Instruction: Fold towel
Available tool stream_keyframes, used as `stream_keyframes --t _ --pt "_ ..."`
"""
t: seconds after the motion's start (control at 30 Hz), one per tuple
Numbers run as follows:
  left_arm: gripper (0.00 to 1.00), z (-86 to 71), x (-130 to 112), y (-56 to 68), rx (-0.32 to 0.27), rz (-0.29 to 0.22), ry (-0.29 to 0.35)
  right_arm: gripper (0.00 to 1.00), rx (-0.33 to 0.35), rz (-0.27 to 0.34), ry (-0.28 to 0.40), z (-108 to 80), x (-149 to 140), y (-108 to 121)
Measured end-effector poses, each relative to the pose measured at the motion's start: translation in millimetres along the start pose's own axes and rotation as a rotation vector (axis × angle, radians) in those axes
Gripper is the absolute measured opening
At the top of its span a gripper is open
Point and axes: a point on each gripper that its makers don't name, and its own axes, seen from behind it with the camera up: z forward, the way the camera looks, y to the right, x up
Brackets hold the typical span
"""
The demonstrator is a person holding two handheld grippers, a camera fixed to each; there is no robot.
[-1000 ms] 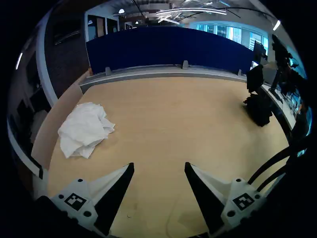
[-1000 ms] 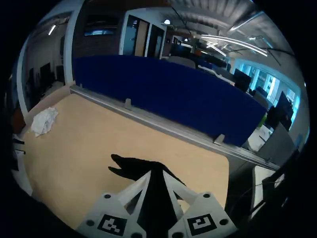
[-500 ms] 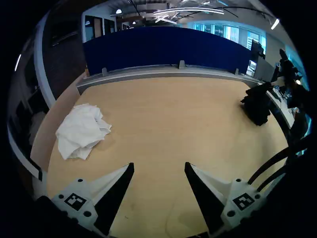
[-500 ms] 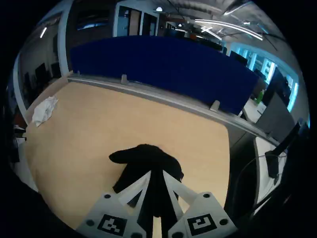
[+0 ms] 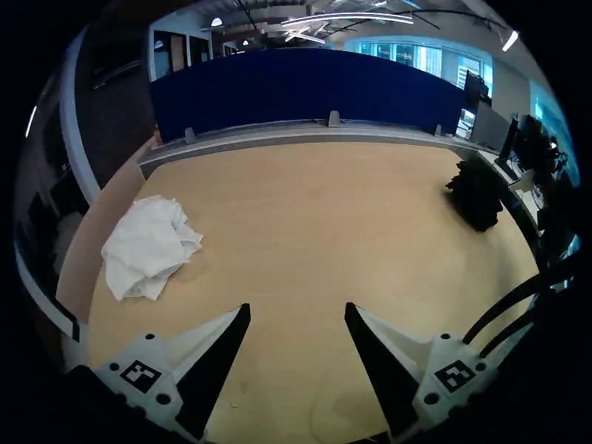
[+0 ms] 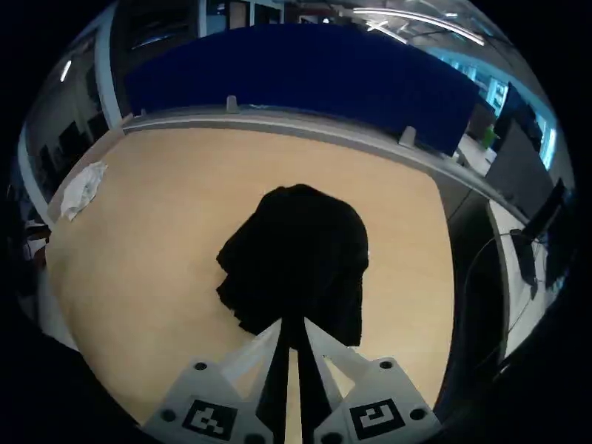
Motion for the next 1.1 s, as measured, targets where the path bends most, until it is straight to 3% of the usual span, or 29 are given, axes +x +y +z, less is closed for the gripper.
stream_keyframes --t 0.17,0.47,0.8,1.1 --pt "0.95 0.0 -0.4 0.6 -0.001 0.009 -0.002 0.06 -0.057 0.041 -0.033 9.8 -20.5 10.5" --pt "0.94 1.1 -4.2 -4.3 0.010 0.008 -0.008 0.06 -0.151 0.145 -0.052 19.6 -30.1 41.1" --pt "0.94 3.6 -0.7 -1.4 0.009 0.017 -0.007 0.06 -0.166 0.150 -0.068 32.6 -39.3 38.3" --pt "0.95 7.0 1.2 0.4 0.005 0.021 -0.008 0.28 -0.196 0.154 -0.038 22.5 -38.9 43.6"
